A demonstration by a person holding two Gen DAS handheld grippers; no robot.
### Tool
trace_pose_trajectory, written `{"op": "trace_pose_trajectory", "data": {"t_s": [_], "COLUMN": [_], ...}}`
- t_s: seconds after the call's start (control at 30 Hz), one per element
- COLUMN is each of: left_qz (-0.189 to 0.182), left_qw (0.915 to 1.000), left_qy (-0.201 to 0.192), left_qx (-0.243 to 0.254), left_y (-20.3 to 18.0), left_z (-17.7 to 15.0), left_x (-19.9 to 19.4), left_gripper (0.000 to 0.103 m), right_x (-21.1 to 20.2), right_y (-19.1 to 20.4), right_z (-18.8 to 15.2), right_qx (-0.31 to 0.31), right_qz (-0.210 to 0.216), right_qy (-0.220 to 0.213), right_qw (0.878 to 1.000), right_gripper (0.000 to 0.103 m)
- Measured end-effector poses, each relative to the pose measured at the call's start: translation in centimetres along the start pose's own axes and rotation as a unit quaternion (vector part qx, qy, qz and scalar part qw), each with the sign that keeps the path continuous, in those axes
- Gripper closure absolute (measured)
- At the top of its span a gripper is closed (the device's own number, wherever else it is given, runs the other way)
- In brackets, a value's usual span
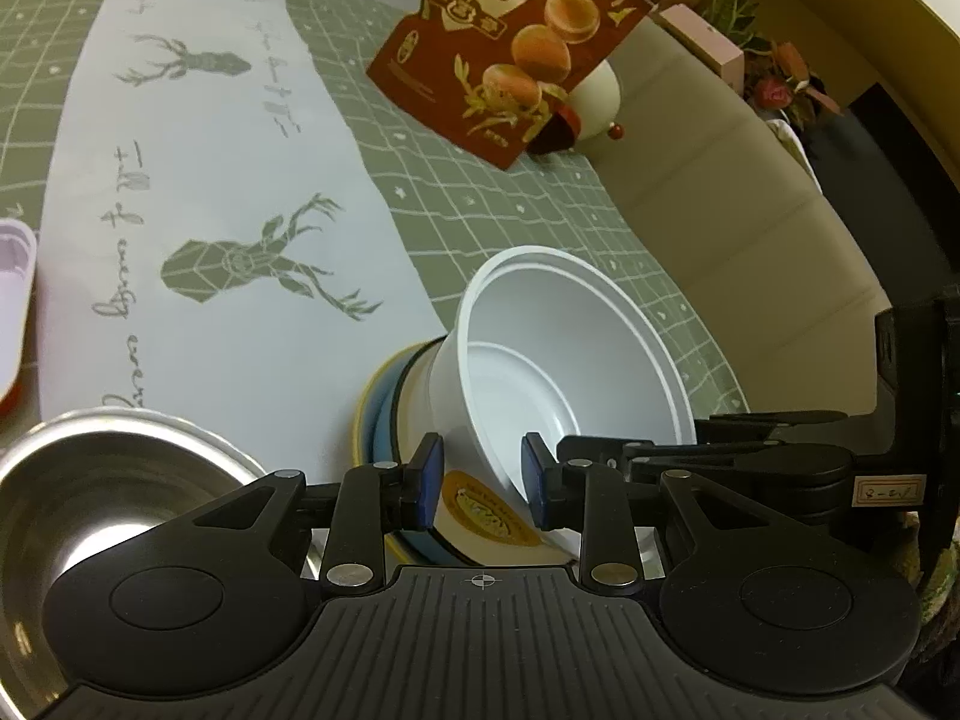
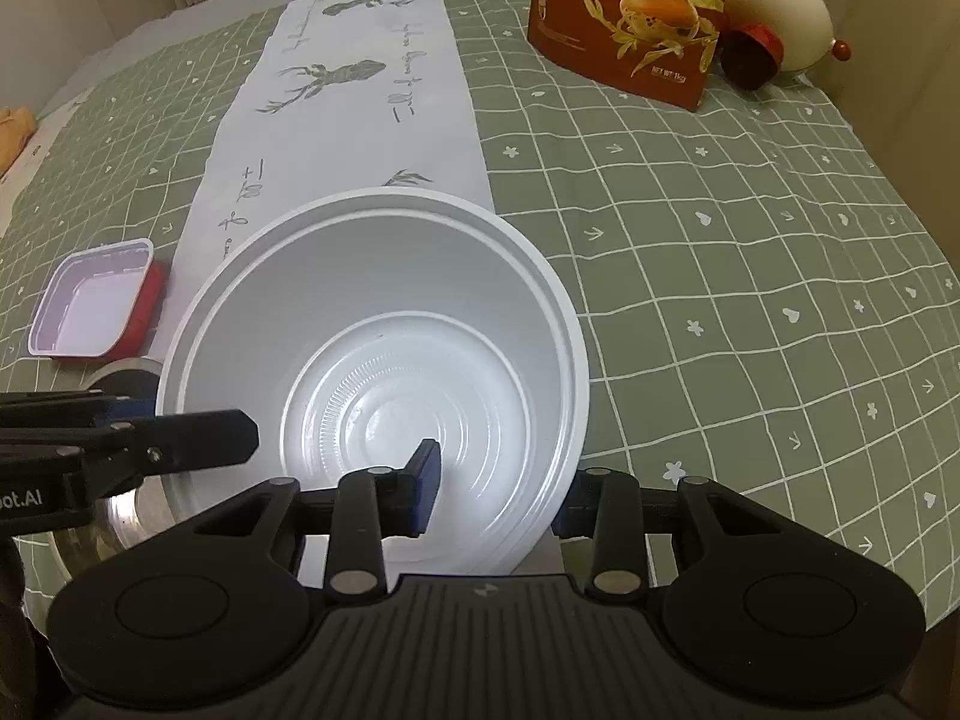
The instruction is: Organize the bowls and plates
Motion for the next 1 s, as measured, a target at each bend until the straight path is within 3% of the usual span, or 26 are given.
{"op": "trace_pose_trajectory", "data": {"t_s": [0.33,0.53,0.7,0.87,1.0], "left_qz": [0.014,0.023,0.060,0.052,0.095], "left_qw": [0.9998,0.9997,0.9976,0.9943,0.9856], "left_qy": [0.014,0.001,-0.030,-0.088,-0.132], "left_qx": [0.003,0.004,0.017,-0.030,-0.048], "left_y": [0.4,0.7,1.2,2.2,3.8], "left_z": [-0.3,0.1,0.2,0.0,-0.8], "left_x": [1.0,0.5,-0.8,-4.2,-7.0], "left_gripper": [0.073,0.074,0.076,0.076,0.076], "right_x": [0.5,0.0,-1.2,-3.3,-4.7], "right_y": [0.3,0.4,0.0,-0.3,-0.7], "right_z": [-0.1,0.0,0.1,-0.7,-1.7], "right_qx": [-0.009,-0.020,-0.007,-0.012,0.001], "right_qz": [-0.002,-0.004,-0.001,0.010,0.026], "right_qy": [0.009,-0.007,-0.048,-0.114,-0.166], "right_qw": [1.000,1.000,0.999,0.993,0.986], "right_gripper": [0.060,0.053,0.051,0.048,0.047]}}
Point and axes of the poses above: each gripper's, at about its wrist camera, not at the fingertips, and x roughly the way its jaws point, y to its left, z to its top, the point moved 9 cm from there along x, roughly the way its jaws point, and after that the axes turned 2 degrees about -x, right-handed, at the moved point
